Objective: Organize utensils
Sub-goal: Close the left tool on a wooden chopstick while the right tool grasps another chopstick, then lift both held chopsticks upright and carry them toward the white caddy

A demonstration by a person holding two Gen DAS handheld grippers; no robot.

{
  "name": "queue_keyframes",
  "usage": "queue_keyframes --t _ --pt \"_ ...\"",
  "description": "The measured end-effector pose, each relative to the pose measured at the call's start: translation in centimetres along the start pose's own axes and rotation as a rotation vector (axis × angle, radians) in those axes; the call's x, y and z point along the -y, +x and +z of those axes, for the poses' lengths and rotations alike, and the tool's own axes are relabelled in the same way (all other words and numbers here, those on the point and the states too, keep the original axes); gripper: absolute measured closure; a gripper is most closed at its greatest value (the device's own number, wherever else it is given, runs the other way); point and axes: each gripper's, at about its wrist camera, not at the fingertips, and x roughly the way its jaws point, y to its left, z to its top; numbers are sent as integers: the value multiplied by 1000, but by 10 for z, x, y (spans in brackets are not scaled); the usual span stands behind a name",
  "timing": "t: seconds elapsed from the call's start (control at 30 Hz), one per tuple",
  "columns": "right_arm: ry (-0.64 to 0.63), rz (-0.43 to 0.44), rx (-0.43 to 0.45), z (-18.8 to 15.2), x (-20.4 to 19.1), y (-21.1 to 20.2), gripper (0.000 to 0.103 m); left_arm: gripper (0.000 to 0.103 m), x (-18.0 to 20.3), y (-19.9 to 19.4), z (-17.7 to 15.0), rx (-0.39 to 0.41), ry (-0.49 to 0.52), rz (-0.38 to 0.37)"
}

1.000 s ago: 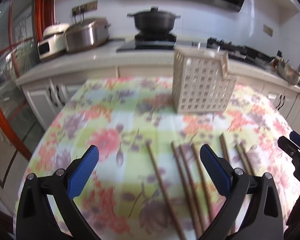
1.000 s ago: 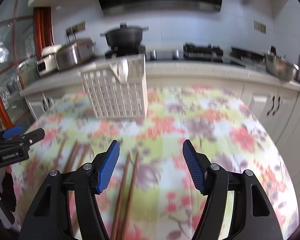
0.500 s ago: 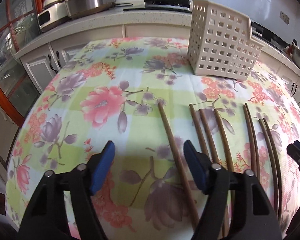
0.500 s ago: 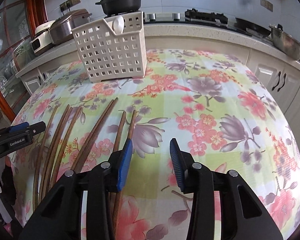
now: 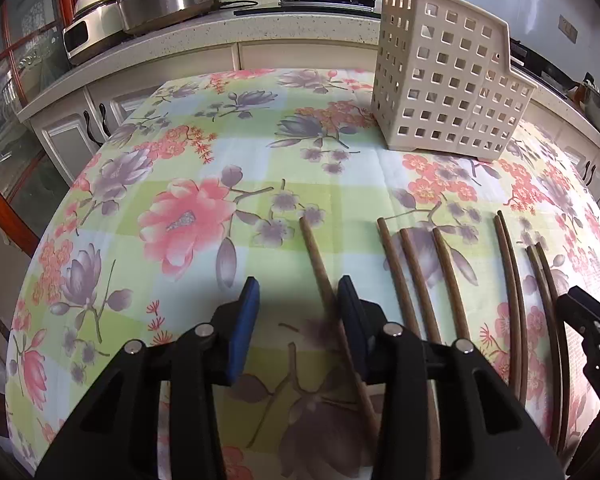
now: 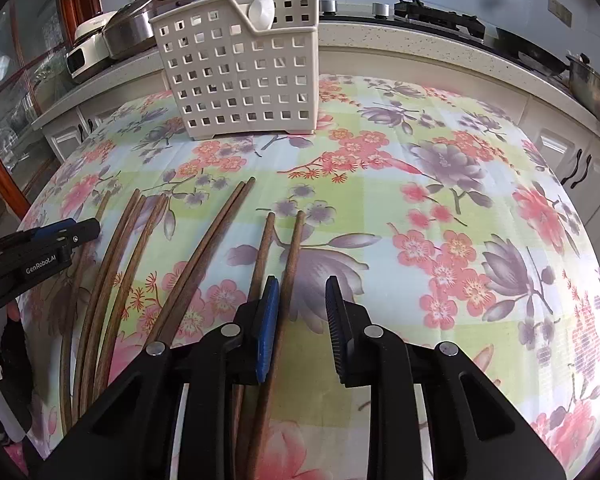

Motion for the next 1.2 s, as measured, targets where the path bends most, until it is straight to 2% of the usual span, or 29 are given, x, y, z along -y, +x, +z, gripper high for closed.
queue_keyframes --t 0.1,0.33,0.47,0.67,0.77,0.97,1.2 --pt "-48 -39 0 1 -8 3 83 75 0 0 1 8 7 -6" --pt "-70 -43 -18 5 -12 6 87 94 15 0 -1 22 65 -24" --pt "-71 -28 -18 3 -11 4 95 95 24 -2 -5 31 93 -50" --pt "-37 13 -5 -2 -4 1 95 96 15 -4 -7 31 55 -121" --pt "-1 51 8 -2 2 -2 95 96 10 -9 -8 40 39 -132" --pt "5 62 63 0 3 -19 95 96 4 -25 -6 69 27 -150" --pt "14 67 172 3 6 -56 96 97 5 -61 -9 140 29 -170"
